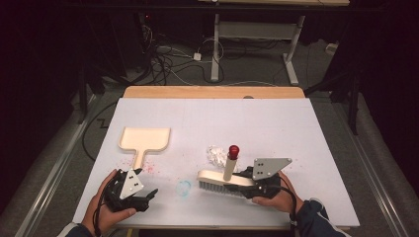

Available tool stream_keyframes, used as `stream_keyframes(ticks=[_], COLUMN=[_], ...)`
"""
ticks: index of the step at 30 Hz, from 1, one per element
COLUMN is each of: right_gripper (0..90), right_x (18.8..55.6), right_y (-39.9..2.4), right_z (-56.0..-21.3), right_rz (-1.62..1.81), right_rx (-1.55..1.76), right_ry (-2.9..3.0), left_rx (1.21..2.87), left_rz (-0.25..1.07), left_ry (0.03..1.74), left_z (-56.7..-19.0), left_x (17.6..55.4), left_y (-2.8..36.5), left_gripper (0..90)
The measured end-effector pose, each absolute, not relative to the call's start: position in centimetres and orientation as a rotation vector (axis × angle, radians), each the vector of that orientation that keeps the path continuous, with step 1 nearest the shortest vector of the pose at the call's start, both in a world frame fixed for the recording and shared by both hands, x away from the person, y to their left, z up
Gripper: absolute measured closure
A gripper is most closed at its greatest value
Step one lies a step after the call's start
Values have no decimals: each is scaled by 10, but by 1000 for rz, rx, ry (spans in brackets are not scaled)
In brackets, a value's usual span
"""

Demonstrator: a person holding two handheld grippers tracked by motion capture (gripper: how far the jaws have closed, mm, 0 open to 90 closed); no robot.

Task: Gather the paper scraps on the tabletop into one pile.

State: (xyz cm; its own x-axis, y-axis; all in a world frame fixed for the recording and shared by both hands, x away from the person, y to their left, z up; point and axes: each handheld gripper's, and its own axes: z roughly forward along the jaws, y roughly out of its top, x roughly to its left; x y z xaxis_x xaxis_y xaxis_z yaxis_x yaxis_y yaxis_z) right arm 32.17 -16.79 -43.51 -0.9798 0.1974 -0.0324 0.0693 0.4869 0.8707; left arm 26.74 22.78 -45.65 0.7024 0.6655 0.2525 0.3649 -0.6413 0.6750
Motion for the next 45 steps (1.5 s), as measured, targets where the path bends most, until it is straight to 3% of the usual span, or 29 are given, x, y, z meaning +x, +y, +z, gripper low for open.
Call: stream_keyframes(ticks=[4,23,37,45], right_gripper=[676,675,674,675], right_x=[334,389,347,343], right_y=[-164,-154,-178,-185], right_z=[-449,-447,-409,-417], right_rz=[1514,1488,1462,1307], right_rx=[250,392,571,876], right_ry=[2619,2512,2254,2027], left_rx=[2325,2368,2359,2358], left_rz=[648,621,641,642], left_ry=[774,740,746,741], left_z=[-458,-463,-461,-461], left_x=[268,270,268,267], left_y=[226,218,219,218], left_gripper=[190,190,190,190])
